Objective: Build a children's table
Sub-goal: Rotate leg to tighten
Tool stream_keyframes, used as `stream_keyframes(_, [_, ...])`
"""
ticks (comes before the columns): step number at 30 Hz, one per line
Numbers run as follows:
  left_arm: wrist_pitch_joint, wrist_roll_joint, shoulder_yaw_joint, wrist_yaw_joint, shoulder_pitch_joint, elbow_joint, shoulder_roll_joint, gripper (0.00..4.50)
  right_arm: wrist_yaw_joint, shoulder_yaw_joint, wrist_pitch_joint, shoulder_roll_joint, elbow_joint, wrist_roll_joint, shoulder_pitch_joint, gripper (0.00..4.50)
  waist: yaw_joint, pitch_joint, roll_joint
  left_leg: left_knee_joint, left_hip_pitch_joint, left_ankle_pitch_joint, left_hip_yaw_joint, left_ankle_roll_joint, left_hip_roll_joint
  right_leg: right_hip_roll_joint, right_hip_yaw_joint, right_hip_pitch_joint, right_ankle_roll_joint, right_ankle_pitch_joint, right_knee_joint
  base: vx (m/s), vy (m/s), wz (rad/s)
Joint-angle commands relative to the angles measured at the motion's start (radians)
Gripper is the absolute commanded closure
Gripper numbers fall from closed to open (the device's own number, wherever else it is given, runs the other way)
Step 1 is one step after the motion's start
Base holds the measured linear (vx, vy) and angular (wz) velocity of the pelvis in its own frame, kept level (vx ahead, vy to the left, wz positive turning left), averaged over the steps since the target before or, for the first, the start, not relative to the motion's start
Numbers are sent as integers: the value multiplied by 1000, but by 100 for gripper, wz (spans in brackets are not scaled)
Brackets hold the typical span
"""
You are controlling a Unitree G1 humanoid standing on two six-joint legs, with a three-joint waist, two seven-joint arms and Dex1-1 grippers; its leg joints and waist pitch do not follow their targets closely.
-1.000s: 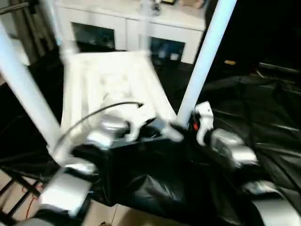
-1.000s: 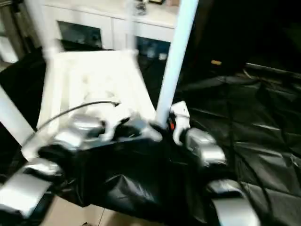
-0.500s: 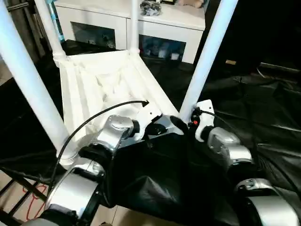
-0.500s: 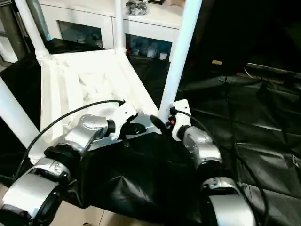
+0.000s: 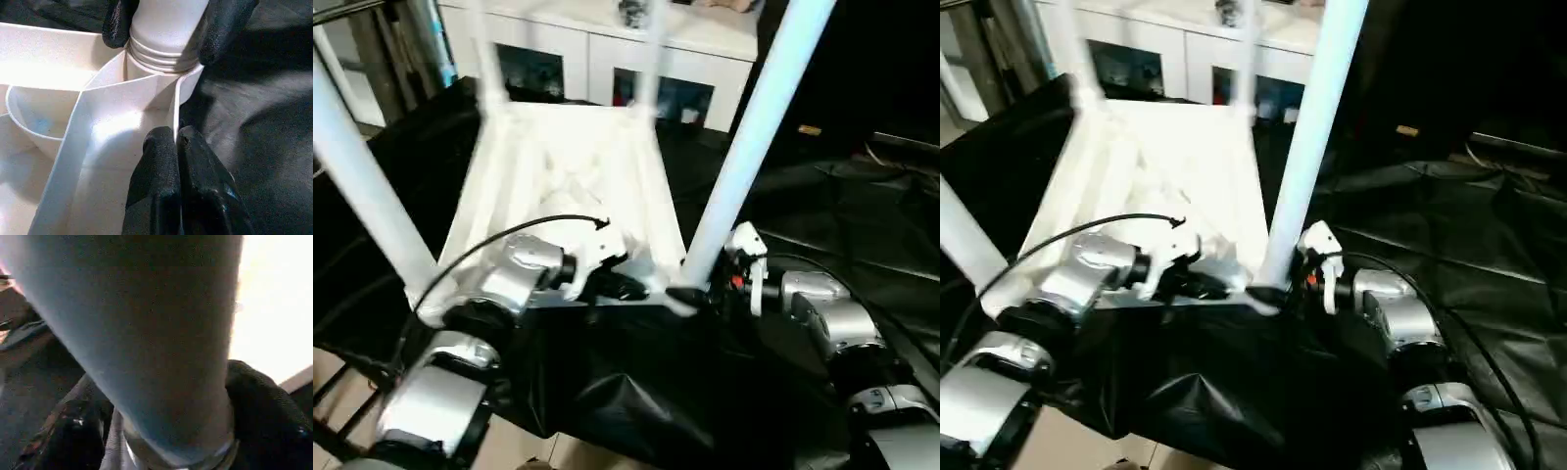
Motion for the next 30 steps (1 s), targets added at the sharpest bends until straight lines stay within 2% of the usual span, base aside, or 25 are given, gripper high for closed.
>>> stream_keyframes(1, [-2, -8, -14, -3, -4, 1, -21, 450, 72, 68, 29, 18, -51, 17, 17, 137, 0, -56, 5, -58, 19, -198, 1, 57, 24, -38, 25, 45, -267, -84, -53, 0, 0, 0])
stream_keyframes(4, [-5, -9, -15, -8, -8, 5, -17, 450, 80, 69, 45, 21, -59, 22, 21, 153, 0, -57, 5, -58, 18, -197, 0, 46, 24, -40, 25, 45, -263, -88, -52, 0, 0, 0])
stream_keyframes(9, [0, -12, -7, 14, -10, 11, -22, 450, 81, 60, 61, 27, -64, 31, 22, 174, 0, -58, 5, -57, 18, -190, 0, 44, 23, -40, 25, 45, -263, -77, -50, 0, 0, 0])
stream_keyframes(11, [22, -13, 18, 94, -20, 27, -44, 450, -11, 22, 46, 57, -22, 24, 8, 180, -1, -58, 4, -56, 17, -188, 0, 45, 22, -39, 25, 45, -264, -74, -50, 0, 0, 0])
stream_keyframes(12, [22, -13, 18, 94, -20, 27, -44, 450, -11, 22, 46, 57, -22, 24, 8, 180, -1, -57, 4, -57, 17, -191, 0, 43, 22, -40, 25, 44, -263, -80, -50, 0, 0, 0])
stream_keyframes(14, [41, -8, 38, 185, -32, 44, -69, 450, -187, -14, 22, 95, 59, -11, -24, 182, -9, -54, 5, -60, 19, -236, -2, 18, 21, -44, 27, 36, -249, -164, -58, 0, 0, 0])
stream_keyframes(15, [48, -6, 42, 214, -35, 48, -78, 450, -255, -25, 10, 109, 93, -26, -37, 183, -16, -52, 2, -64, 16, -267, -7, -1, 17, -45, 27, 39, -228, -237, -65, 0, 0, 0])
stream_keyframes(16, [54, -3, 46, 243, -38, 52, -87, 450, -313, -37, 7, 121, 122, -33, -49, 184, -19, -52, 3, -65, 16, -276, -9, -8, 17, -46, 27, 39, -220, -260, -67, 0, 0, 0])
stream_keyframes(17, [65, 1, 51, 289, -43, 58, -101, 450, -402, -57, 3, 139, 167, -42, -69, 185, -26, -51, 3, -66, 21, -291, -9, -16, 18, -47, 28, 33, -210, -293, -72, 0, 0, 0])
stream_keyframes(19, [86, 7, 62, 391, -48, 67, -145, 450, -565, -95, 5, 184, 243, -42, -105, 185, -39, -51, 2, -68, 16, -305, -13, -27, 15, -46, 26, 36, -193, -334, -75, 0, 0, 0])
stream_keyframes(21, [96, 10, 68, 439, -49, 71, -164, 450, -613, -106, 7, 203, 265, -42, -115, 185, -46, -50, 3, -65, 21, -319, -12, -17, 15, -44, 27, 29, -183, -353, -83, 0, 0, 0])
stream_keyframes(25, [116, 16, 63, 486, -41, 57, -200, 450, -673, -102, -27, 249, 291, -65, -128, 185, -48, -52, 3, -66, 15, -308, -12, -4, 15, -42, 27, 31, -179, -328, -81, 0, 0, 0])
stream_keyframes(26, [119, 16, 61, 492, -39, 54, -207, 450, -674, -99, -42, 258, 298, -69, -131, 130, -48, -52, 3, -66, 16, -307, -11, -1, 15, -41, 27, 30, -183, -312, -80, 0, 0, 0])
stream_keyframes(30, [112, 18, 51, 466, -36, 44, -206, 450, -620, -97, -70, 269, 315, -54, -148, 107, -49, -53, 4, -66, 14, -295, -11, 8, 14, -40, 27, 33, -195, -274, -78, 0, 0, 0])
